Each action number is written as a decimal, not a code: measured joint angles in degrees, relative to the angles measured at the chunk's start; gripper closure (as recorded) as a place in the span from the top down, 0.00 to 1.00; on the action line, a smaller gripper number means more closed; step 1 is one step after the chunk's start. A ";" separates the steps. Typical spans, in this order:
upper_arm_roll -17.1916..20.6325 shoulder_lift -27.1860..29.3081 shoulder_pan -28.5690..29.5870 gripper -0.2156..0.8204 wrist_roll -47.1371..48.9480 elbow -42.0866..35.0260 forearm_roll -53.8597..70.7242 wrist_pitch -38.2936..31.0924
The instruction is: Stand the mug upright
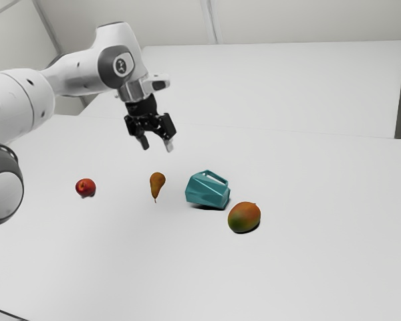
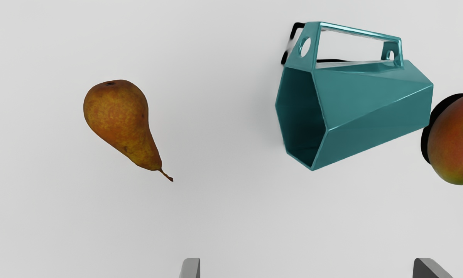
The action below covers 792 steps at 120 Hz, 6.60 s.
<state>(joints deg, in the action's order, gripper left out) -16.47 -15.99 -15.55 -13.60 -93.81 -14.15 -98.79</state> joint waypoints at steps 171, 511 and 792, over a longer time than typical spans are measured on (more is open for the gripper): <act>-0.22 -8.08 -0.32 0.79 -18.59 -12.63 -38.08 -16.68; -0.24 1.63 -5.98 0.05 -23.85 -11.41 3.16 -22.84; 0.16 7.74 -5.77 0.78 -16.49 -1.44 9.84 -14.38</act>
<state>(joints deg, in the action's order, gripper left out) -16.31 -8.26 -21.32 -30.09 -95.25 -4.31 -113.17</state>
